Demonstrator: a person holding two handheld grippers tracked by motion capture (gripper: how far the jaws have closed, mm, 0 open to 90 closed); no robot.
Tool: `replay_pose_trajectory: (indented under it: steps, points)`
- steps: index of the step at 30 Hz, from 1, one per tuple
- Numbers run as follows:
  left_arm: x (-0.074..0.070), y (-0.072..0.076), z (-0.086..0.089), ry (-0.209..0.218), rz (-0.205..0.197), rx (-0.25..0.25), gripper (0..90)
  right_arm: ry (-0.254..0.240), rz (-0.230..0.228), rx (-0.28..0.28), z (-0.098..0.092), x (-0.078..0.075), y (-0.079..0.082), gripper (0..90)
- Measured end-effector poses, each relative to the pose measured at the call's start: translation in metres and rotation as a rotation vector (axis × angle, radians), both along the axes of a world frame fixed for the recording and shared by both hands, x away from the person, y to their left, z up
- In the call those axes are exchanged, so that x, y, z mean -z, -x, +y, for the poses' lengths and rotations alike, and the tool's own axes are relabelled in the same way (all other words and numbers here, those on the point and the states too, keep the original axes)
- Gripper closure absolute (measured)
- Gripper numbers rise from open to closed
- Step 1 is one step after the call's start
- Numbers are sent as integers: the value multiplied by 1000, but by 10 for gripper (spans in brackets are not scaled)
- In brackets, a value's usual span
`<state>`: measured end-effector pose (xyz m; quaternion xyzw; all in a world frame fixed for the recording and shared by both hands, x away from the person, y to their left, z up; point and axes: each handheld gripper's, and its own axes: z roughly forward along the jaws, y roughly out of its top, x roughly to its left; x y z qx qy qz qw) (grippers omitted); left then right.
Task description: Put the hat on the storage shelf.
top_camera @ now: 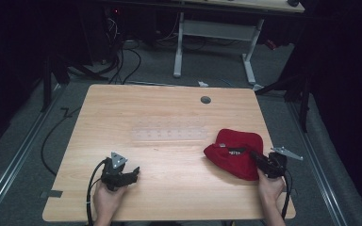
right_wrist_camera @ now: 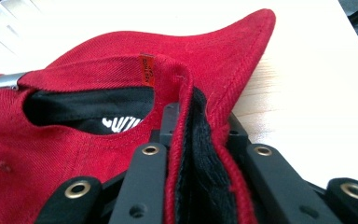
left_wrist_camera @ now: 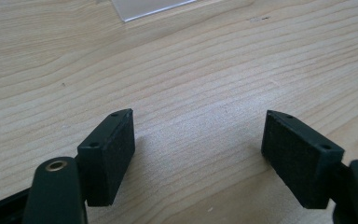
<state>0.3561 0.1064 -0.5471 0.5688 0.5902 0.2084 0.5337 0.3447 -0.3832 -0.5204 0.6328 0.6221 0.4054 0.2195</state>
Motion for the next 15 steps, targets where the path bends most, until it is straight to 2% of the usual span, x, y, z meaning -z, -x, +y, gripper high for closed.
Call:
replay_pose_trajectory:
  steps: [6,15]
  points:
    - [0,0,0,0,0,0,258,-18,-6,3,-1,-6,3,788]
    - [0,0,0,1,0,-1,258,-49,-11,-23,-2,-16,8,798]
